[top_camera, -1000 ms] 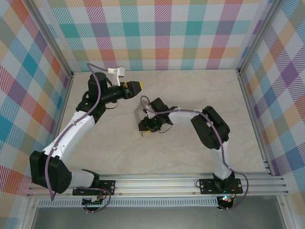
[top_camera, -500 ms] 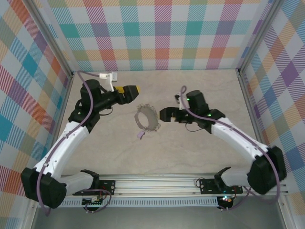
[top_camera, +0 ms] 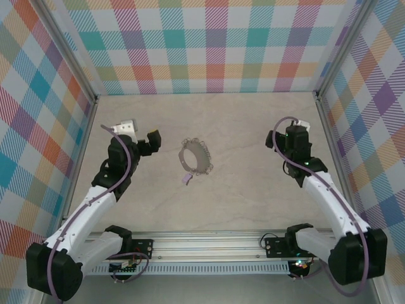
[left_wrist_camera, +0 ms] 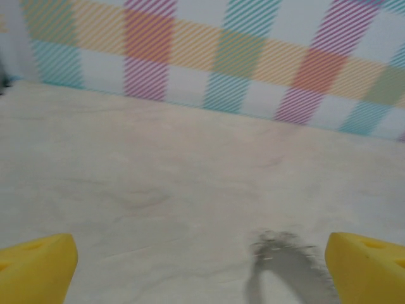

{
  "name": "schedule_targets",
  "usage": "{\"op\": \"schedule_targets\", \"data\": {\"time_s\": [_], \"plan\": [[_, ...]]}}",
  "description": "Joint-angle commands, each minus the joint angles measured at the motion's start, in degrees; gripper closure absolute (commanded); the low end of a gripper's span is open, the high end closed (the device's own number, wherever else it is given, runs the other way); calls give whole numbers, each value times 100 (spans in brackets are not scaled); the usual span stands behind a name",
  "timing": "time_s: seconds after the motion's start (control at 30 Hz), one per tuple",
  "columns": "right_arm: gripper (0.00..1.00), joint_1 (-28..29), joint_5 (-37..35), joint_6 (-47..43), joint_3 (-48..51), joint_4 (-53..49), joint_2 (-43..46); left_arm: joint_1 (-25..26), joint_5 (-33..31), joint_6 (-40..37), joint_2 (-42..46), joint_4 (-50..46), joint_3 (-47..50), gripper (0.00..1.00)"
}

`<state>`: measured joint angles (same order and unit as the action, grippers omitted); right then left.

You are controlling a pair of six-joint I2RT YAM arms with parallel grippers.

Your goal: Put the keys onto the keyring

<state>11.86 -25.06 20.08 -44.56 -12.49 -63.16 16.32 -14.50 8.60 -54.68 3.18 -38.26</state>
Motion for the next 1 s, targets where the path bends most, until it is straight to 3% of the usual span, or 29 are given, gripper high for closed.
{"op": "schedule_targets", "data": {"time_s": [0.0, 0.23, 0.43, 0.6, 0.73, 0.8, 0.83, 0.97], "plan": [[0, -121, -826, -558, 242, 927, -496, -258, -789, -710, 40, 807, 507, 0], [0, -289, -909, -981, 995, 2394, -1222, -790, -598, -860, -363, 1594, 1237, 0], [0, -413, -618, -1403, 1789, 4181, -1555, -858, -91, -894, -1736, 3532, 1803, 0], [0, -748, 317, -1521, 2688, 6648, -1873, -983, 397, -1101, -2771, 4257, 1710, 0], [0, -1006, 1687, -1740, 2516, 6396, -2104, -1034, 724, -1193, -3529, 4875, 1680, 0], [0, -1034, 1774, -1791, 2530, 7112, -2660, -1167, 951, -1110, -3488, 4301, 1420, 0], [0, -1079, 1869, -1711, 2300, 6196, -2419, -1226, 1076, -1096, -3533, 4382, 1409, 0], [0, -1159, 2056, -1699, 2210, 6273, -2507, -1296, 1191, -1048, -3533, 4245, 1357, 0]]}}
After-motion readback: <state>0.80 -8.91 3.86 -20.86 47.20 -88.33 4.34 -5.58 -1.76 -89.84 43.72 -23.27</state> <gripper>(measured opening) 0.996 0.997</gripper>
